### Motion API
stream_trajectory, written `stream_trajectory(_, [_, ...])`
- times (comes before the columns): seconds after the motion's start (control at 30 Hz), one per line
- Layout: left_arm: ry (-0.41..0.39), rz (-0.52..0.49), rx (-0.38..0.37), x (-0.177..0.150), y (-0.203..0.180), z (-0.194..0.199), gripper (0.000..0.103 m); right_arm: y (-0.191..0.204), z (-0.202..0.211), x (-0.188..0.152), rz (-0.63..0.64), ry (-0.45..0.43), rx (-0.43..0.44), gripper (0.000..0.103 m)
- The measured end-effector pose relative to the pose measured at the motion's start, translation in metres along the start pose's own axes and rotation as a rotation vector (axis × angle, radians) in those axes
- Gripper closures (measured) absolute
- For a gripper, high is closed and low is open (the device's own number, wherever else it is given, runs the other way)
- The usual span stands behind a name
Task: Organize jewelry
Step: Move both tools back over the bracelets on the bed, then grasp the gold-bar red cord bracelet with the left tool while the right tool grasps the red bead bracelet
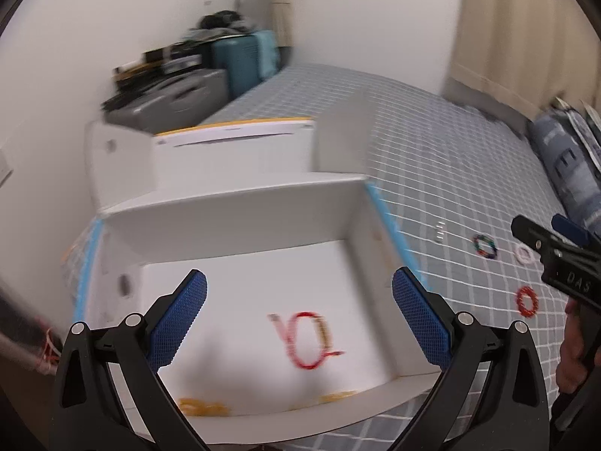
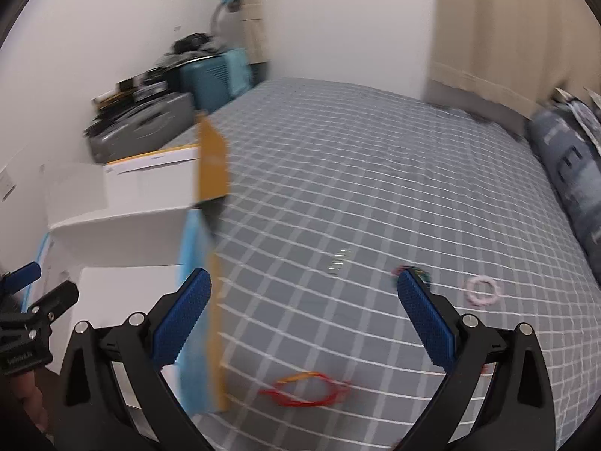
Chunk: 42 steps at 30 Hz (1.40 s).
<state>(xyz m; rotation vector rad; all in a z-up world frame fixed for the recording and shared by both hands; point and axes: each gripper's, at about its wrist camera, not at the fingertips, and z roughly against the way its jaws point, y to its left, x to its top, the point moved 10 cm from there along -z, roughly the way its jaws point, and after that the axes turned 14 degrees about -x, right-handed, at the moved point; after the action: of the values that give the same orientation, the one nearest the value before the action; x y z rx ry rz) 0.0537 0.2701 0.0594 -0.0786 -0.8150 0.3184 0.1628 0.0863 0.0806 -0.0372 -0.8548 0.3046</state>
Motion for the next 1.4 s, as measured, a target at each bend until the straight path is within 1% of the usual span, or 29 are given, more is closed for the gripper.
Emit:
stream_trajectory(0.2, [0.028,-0.075,-0.100,0.004,-0.073,-0.034,0.006,-0.068,-0.019,-0.009,-0.046,0.020,-0.078,0.007])
stream_trajectory(0.33, [0.060,-0.132,-0.167,0.000,-0.124,-0.059,0.006,-0.120,-0.036,-0.020,-0.102,0.050,-0.136,0.008])
stream_trajectory(0.5, [0.099,-0.195,-0.221,-0.008,-0.174,-0.083,0.006,-0.175,-0.052,-0.039,-0.159,0.098,-0.199,0.007])
stream_trajectory(0.63, [0.125,-0.225,-0.250,-0.016,-0.202,-0.101,0.006,-0.201,-0.063,-0.050,-0.185,0.126,-0.231,0.007])
stream_trajectory(0.73, [0.140,-0.235,-0.262,-0.023,-0.212,-0.114,0.006,-0.215,-0.072,-0.060,-0.196,0.141,-0.249,0.007])
stream_trajectory(0.87, [0.192,-0.241,-0.289,-0.041,-0.218,-0.132,0.006,-0.227,-0.083,-0.075,-0.201,0.146,-0.278,0.007])
stream_trajectory(1.0, [0.221,-0.226,-0.297,-0.057,-0.217,-0.147,0.006,-0.230,-0.103,-0.096,-0.212,0.192,-0.262,0.007])
stream_trajectory(1.23, [0.247,-0.211,-0.297,-0.087,-0.213,-0.165,0.006,-0.235,-0.122,-0.121,-0.218,0.227,-0.260,0.007])
stream_trajectory(1.3, [0.255,-0.210,-0.310,-0.095,-0.213,-0.169,0.006,-0.235,-0.128,-0.129,-0.221,0.240,-0.255,0.007])
stream_trajectory(1.4, [0.258,-0.215,-0.287,-0.106,-0.209,-0.177,0.006,-0.233,-0.136,-0.137,-0.223,0.252,-0.255,0.008])
